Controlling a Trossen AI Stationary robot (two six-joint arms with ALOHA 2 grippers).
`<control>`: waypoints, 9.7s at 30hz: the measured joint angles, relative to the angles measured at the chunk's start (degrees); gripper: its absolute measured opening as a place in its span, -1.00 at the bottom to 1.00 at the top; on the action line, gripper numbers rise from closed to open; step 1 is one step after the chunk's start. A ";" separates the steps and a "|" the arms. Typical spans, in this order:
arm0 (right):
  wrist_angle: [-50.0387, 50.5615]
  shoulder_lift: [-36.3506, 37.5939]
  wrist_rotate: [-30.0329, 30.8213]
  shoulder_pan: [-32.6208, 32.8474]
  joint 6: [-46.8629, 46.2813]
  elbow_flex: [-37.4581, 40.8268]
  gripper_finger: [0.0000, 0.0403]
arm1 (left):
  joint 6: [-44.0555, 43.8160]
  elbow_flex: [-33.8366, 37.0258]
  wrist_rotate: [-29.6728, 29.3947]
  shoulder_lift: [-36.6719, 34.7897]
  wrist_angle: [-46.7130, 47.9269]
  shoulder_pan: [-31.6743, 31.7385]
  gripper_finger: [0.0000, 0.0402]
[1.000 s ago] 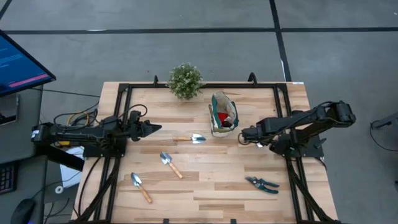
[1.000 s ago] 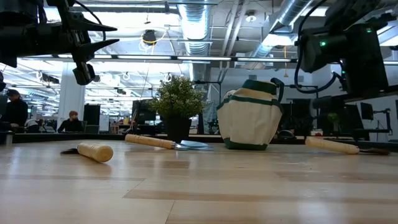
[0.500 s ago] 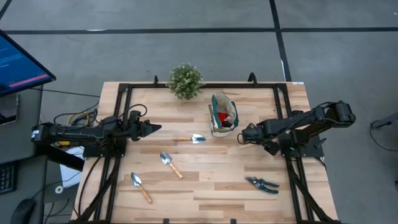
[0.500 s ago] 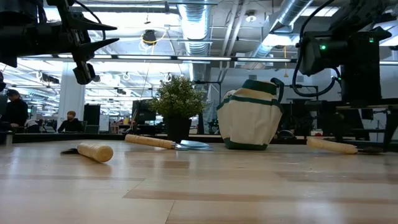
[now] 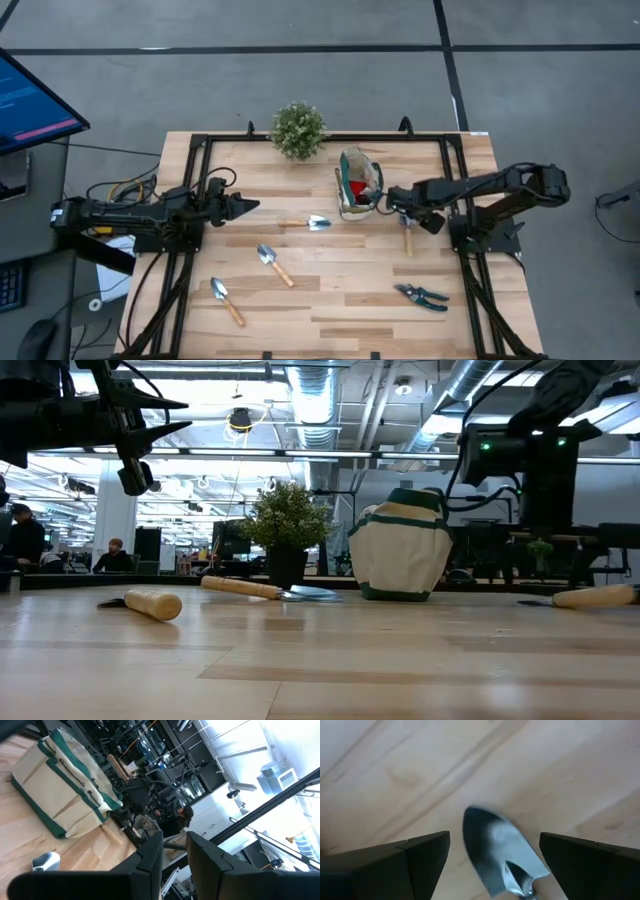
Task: Pick & Place Garden tools in Gardening bag
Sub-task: Put the brown trowel into the white gardening bag
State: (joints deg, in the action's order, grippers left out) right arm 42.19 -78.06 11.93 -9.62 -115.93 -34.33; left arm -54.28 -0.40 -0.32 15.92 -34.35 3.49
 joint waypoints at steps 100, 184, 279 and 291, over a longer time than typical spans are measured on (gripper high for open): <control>25.31 0.04 -2.61 17.57 55.17 -36.62 -1.00 | 36.13 -47.38 11.26 46.81 43.11 -3.75 -0.40; 21.33 0.02 5.59 24.23 44.45 -37.03 -1.00 | 69.75 -68.29 20.56 78.08 67.09 10.36 -0.99; -10.17 -19.09 -30.10 -14.77 128.52 -70.63 0.36 | 47.75 -36.22 -4.63 57.18 -33.63 14.86 -1.00; -12.86 -21.65 -33.72 -14.11 128.37 -71.72 0.24 | 48.04 -36.22 -4.55 57.18 -33.62 14.84 -1.00</control>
State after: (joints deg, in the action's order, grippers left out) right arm 29.33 -99.71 -21.78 -23.73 12.43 -106.05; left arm -6.24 -36.62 -4.87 73.10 -67.96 18.33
